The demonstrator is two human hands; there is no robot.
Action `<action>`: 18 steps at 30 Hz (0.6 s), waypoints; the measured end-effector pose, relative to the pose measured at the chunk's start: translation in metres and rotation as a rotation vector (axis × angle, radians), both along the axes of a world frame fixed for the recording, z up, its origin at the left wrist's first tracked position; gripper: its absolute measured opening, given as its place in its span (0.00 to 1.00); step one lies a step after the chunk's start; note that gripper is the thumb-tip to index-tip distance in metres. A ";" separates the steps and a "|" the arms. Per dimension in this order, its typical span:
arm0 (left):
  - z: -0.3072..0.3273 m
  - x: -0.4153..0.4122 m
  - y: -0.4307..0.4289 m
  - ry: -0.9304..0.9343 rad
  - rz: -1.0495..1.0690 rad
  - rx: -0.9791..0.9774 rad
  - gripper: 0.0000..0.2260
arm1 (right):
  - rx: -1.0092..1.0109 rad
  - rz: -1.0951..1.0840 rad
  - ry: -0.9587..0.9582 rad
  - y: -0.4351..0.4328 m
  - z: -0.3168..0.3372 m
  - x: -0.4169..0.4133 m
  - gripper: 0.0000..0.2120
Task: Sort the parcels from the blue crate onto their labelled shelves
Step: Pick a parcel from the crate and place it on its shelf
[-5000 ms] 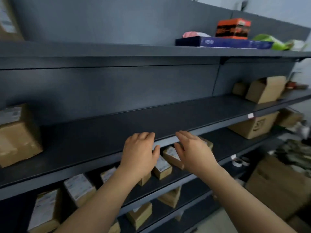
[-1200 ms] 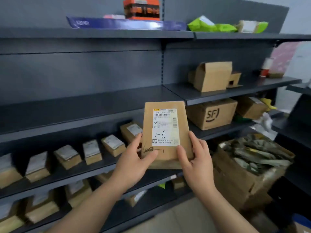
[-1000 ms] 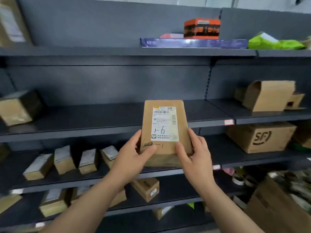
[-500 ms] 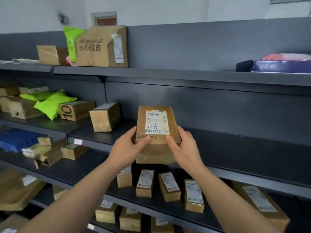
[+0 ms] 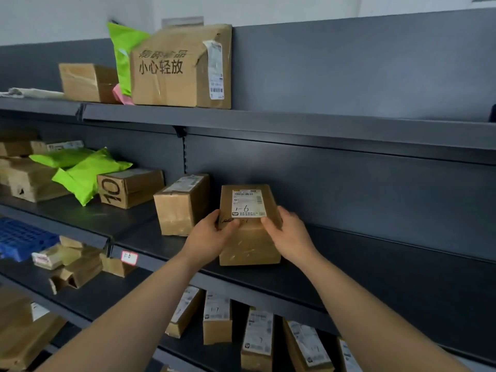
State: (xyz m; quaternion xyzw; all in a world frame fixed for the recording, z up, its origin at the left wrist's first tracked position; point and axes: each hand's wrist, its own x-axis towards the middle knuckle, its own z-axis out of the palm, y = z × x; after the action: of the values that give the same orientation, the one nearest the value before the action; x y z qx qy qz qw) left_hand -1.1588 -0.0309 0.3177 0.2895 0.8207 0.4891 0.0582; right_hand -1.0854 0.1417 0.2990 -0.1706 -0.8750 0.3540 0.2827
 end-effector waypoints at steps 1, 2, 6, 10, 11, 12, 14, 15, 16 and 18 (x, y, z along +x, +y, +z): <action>0.000 -0.008 0.001 -0.001 -0.017 -0.006 0.27 | -0.008 -0.006 -0.006 0.002 -0.002 -0.009 0.19; 0.000 -0.016 0.002 0.000 -0.032 -0.013 0.26 | -0.019 -0.015 -0.012 0.003 -0.005 -0.017 0.19; -0.001 -0.045 0.007 0.019 -0.075 -0.063 0.24 | -0.042 -0.046 -0.028 0.005 -0.011 -0.042 0.18; -0.005 -0.068 0.010 0.028 -0.094 -0.075 0.26 | -0.034 -0.066 -0.036 0.004 -0.008 -0.057 0.18; -0.006 -0.072 0.011 0.034 -0.095 -0.080 0.26 | -0.027 -0.069 -0.038 0.004 -0.007 -0.060 0.18; -0.007 -0.075 0.012 0.039 -0.095 -0.081 0.26 | -0.018 -0.070 -0.039 0.003 -0.007 -0.061 0.18; -0.009 -0.080 0.013 0.040 -0.098 -0.074 0.25 | 0.000 -0.078 -0.045 0.003 -0.008 -0.062 0.20; -0.010 -0.082 0.014 0.042 -0.103 -0.071 0.25 | 0.008 -0.088 -0.052 0.002 -0.008 -0.062 0.21; -0.012 -0.084 0.014 0.043 -0.107 -0.071 0.24 | 0.017 -0.101 -0.063 0.002 -0.009 -0.062 0.22; -0.013 -0.087 0.015 0.063 -0.108 -0.091 0.23 | 0.045 -0.127 -0.094 0.000 -0.008 -0.062 0.24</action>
State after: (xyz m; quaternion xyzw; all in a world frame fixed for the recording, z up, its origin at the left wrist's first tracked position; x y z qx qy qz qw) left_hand -1.2461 -0.0161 0.3044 0.3454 0.8268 0.4381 0.0717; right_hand -1.1469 0.1415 0.2907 -0.2357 -0.8826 0.3070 0.2667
